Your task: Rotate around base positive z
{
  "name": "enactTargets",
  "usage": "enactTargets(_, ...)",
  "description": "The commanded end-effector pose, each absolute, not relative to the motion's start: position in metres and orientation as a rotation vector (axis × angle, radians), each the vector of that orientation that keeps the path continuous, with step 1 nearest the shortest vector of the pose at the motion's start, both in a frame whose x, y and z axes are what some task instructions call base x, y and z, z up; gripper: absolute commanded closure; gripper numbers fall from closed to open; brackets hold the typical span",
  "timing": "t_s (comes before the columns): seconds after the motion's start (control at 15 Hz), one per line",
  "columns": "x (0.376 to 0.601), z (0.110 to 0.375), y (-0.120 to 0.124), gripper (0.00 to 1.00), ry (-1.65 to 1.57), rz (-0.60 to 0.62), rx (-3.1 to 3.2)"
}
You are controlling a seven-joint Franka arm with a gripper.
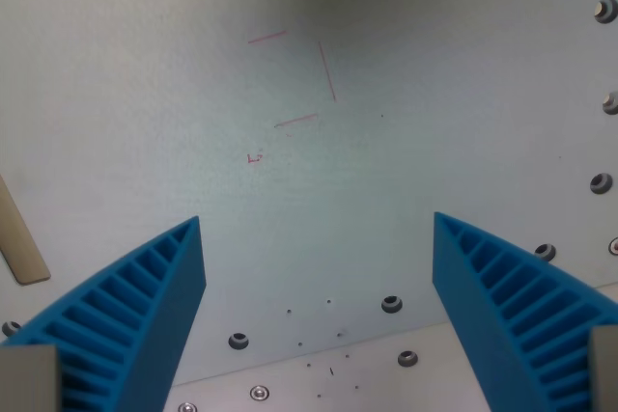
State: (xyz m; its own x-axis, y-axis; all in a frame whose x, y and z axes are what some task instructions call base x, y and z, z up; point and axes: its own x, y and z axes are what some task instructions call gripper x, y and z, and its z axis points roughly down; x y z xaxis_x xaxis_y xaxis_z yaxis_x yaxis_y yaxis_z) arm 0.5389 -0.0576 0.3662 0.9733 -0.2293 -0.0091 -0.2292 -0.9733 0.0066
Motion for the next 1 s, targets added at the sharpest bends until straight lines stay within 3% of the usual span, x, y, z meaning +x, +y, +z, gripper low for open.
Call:
enactTargets(0.07, 0.5386, 0.3680, -0.0578, 0.00, -0.344, -0.010, 3.117)
enactTargets(1.0, 0.5386, 0.3680, -0.0578, 0.00, -0.089, -0.009, 3.134)
